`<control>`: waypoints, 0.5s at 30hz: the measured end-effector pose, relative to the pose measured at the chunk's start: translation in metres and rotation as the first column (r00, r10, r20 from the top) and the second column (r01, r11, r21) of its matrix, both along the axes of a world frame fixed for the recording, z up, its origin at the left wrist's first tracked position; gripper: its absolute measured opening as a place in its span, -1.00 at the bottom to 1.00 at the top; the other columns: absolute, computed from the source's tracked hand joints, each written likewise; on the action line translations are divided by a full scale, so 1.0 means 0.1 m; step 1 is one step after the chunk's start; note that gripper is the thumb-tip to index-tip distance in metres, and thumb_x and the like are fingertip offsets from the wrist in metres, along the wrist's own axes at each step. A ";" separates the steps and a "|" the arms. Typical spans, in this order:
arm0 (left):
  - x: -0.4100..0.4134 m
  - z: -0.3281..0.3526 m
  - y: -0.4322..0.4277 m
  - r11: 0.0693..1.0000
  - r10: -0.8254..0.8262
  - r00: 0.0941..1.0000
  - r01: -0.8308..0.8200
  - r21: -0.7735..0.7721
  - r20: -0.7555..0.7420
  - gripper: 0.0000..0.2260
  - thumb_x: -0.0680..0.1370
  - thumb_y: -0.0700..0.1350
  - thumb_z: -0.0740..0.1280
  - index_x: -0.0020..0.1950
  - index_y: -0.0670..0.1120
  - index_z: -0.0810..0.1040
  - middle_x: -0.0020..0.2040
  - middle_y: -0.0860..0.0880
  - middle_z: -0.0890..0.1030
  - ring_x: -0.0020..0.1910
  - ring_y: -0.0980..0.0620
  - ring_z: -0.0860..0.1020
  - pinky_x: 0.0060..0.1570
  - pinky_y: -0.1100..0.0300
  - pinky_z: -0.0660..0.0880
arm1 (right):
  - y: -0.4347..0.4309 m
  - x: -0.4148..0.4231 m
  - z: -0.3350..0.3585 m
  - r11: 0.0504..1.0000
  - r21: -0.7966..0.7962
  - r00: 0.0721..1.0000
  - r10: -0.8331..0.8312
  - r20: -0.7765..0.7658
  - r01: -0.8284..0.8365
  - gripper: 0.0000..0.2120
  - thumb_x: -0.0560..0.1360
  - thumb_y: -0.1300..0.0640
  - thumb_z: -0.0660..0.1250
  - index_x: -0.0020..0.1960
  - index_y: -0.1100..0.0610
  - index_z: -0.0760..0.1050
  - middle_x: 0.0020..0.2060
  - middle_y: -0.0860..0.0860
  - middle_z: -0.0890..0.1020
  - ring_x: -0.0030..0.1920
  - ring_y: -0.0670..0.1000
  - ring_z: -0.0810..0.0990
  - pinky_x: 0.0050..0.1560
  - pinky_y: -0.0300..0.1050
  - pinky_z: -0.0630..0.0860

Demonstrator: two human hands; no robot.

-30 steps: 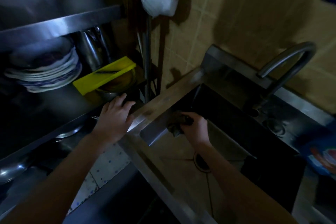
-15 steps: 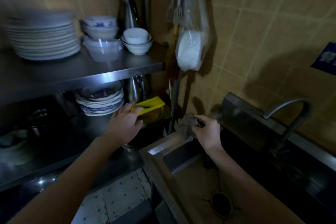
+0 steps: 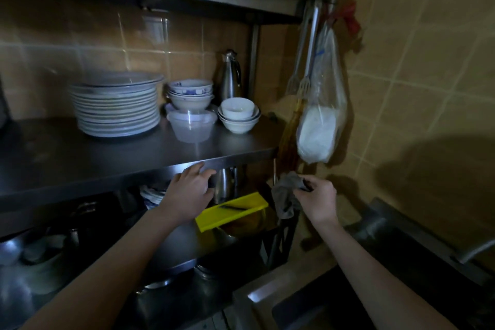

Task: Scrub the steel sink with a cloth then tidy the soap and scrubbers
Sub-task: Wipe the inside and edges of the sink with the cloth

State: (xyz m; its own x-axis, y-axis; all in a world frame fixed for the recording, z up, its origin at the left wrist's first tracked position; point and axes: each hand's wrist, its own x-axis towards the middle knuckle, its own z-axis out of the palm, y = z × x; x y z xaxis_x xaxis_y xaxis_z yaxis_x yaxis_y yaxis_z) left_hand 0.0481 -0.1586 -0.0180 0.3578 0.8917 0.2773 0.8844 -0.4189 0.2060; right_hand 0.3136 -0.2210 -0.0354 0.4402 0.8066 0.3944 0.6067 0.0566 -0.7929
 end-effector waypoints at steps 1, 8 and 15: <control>-0.04 0.02 0.12 1.000 0.002 1.000 -0.002 -0.008 -0.006 -0.59 0.54 -0.02 0.21 0.39 0.04 0.32 0.46 -0.05 0.24 0.41 -0.08 0.26 0.31 0.04 0.22 | 0.13 -0.03 0.03 1.000 0.009 1.000 -0.011 0.009 0.011 -0.77 0.41 0.32 0.39 0.03 0.13 0.65 -0.21 -0.12 0.62 -0.12 -0.12 0.60 -0.03 -0.19 0.56; -0.22 0.17 0.97 0.999 -0.048 0.999 0.048 0.018 0.006 -0.59 0.53 -0.03 0.22 0.38 0.04 0.31 0.40 -0.02 0.31 0.32 -0.10 0.35 0.26 0.03 0.28 | 1.11 -0.26 0.35 0.999 0.043 0.999 -0.018 0.031 0.017 -0.82 0.42 0.30 0.38 -0.01 0.14 0.65 -0.27 -0.17 0.57 -0.22 -0.21 0.52 -0.13 -0.26 0.50; -0.27 0.15 1.70 0.994 -0.111 0.994 0.111 0.011 0.003 -0.58 0.55 0.01 0.20 0.41 0.06 0.28 0.43 -0.03 0.27 0.40 -0.06 0.26 0.30 0.02 0.23 | 1.90 -0.47 0.53 0.995 0.086 0.999 -0.047 0.017 0.045 -0.78 0.42 0.33 0.35 0.01 0.15 0.65 -0.16 -0.07 0.63 -0.11 -0.16 0.54 -0.11 -0.35 0.42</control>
